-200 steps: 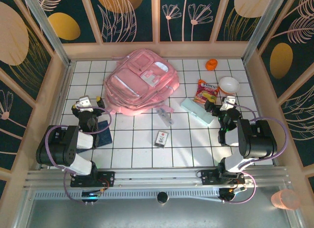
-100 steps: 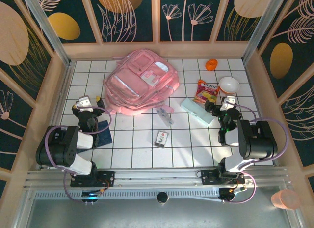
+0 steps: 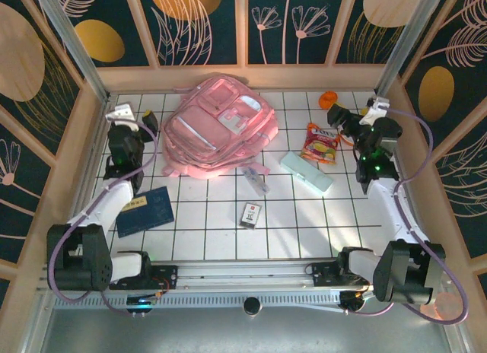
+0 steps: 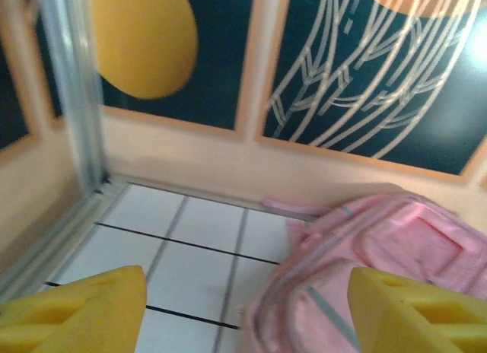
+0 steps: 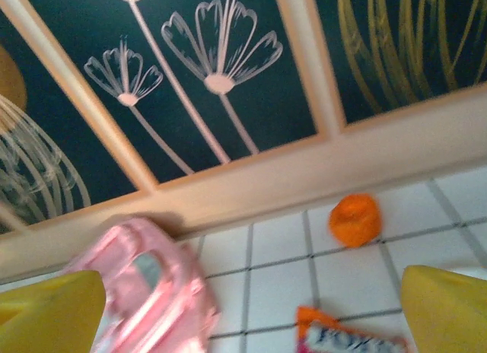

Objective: Pack the student bag

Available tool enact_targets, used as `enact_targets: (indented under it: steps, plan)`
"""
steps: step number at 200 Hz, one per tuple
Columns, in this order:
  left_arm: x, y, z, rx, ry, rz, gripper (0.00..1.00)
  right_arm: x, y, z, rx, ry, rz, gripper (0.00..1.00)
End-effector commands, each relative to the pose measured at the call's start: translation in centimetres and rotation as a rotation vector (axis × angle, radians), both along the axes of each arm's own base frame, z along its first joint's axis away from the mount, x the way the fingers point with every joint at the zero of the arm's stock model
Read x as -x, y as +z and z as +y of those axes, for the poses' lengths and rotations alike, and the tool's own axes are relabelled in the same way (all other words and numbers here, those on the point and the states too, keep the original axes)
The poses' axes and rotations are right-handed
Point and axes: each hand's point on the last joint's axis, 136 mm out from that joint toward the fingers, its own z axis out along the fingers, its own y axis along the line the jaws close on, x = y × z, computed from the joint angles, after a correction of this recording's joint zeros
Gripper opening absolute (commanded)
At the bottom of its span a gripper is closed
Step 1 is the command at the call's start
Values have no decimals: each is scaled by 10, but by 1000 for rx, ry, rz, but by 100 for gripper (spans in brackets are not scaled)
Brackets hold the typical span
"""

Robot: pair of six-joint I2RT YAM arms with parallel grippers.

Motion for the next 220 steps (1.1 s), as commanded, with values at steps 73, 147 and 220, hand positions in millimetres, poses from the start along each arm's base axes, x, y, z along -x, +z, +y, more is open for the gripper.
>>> enact_targets:
  steps: [73,147,220]
  plan:
    - [-37,-151,-45,282,-161,561,54,36,-111,176,-351,240,557,85]
    - [35,-254,-97,359,-270,891,24,67,-156,237,-403,293,750,85]
    - [125,-248,-180,352,-494,1002,24,55,-176,237,-424,284,792,85]
